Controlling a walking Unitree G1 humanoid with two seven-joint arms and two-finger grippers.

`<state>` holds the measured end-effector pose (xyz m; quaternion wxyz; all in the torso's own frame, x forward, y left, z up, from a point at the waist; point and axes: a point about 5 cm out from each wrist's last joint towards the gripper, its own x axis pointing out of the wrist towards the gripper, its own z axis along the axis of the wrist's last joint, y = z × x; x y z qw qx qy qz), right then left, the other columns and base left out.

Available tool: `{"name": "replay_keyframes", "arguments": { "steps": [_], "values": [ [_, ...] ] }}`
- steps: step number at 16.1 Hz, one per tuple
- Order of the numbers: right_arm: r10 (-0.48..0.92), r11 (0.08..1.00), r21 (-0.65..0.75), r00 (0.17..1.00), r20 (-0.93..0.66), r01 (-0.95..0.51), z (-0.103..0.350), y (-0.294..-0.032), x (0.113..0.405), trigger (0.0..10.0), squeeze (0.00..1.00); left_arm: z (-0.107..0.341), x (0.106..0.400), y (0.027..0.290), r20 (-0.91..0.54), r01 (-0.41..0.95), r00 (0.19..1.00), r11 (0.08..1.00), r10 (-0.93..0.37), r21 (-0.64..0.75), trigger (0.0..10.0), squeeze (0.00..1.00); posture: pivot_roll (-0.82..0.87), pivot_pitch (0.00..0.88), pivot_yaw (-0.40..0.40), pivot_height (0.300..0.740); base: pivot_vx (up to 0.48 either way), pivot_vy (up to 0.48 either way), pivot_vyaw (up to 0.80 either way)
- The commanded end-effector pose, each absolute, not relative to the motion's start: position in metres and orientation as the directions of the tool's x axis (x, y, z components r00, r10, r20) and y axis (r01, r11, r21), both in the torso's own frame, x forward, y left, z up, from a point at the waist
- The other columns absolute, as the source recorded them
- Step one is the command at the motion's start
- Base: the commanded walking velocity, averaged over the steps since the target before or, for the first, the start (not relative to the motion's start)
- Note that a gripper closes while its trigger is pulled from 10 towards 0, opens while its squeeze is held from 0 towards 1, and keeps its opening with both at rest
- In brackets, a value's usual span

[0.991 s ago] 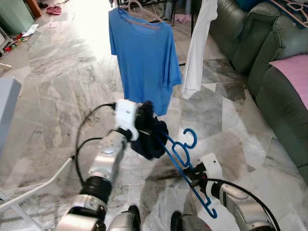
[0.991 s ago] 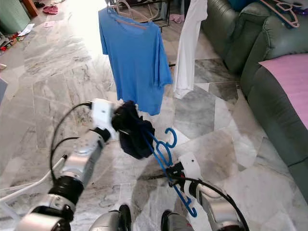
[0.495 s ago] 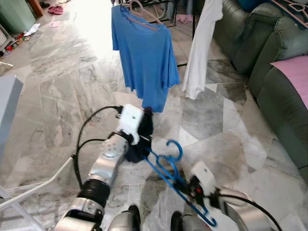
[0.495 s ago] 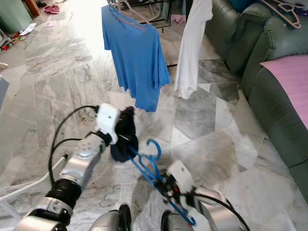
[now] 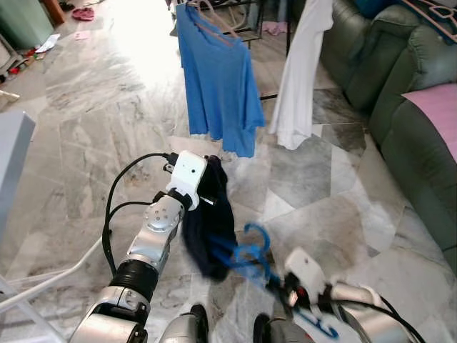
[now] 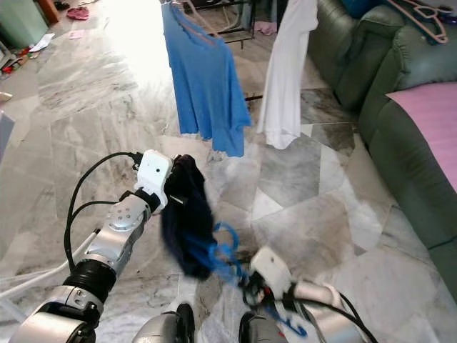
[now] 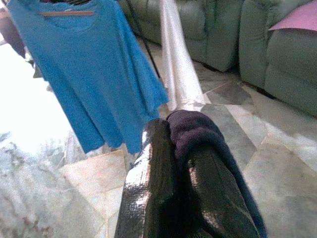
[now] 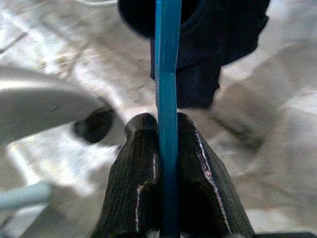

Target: Hang hanger

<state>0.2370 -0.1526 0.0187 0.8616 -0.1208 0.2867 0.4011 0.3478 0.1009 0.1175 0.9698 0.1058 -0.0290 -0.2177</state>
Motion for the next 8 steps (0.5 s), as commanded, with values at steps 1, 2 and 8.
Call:
{"name": "replay_keyframes", "arguments": {
  "steps": [1, 2, 8],
  "values": [
    [0.58, 0.683, -0.026, 0.563, -0.589, -0.73, 0.018, -0.156, 0.242, 10.0, 0.0, 0.119, 0.345, 0.101, 0.03, 0.422, 0.897, 0.874, -0.441, 0.239, 10.0, 0.0, -0.12, 0.194, 0.091, 0.74, 0.0, 0.0, 0.0],
    [0.545, 0.726, -0.041, 0.612, -0.573, -0.686, 0.019, -0.159, 0.249, 10.0, 0.0, 0.118, 0.343, 0.102, 0.028, 0.425, 0.896, 0.873, -0.444, 0.239, 10.0, 0.0, -0.12, 0.195, 0.092, 0.74, 0.0, 0.0, 0.0],
    [0.382, 0.888, -0.041, 0.783, -0.49, -0.459, 0.022, -0.183, 0.28, 10.0, 0.0, 0.114, 0.331, 0.1, 0.031, 0.462, 0.882, 0.875, -0.471, 0.145, 10.0, 0.0, -0.1, 0.197, 0.086, 0.74, 0.0, 0.0, 0.0]
  ]
}}
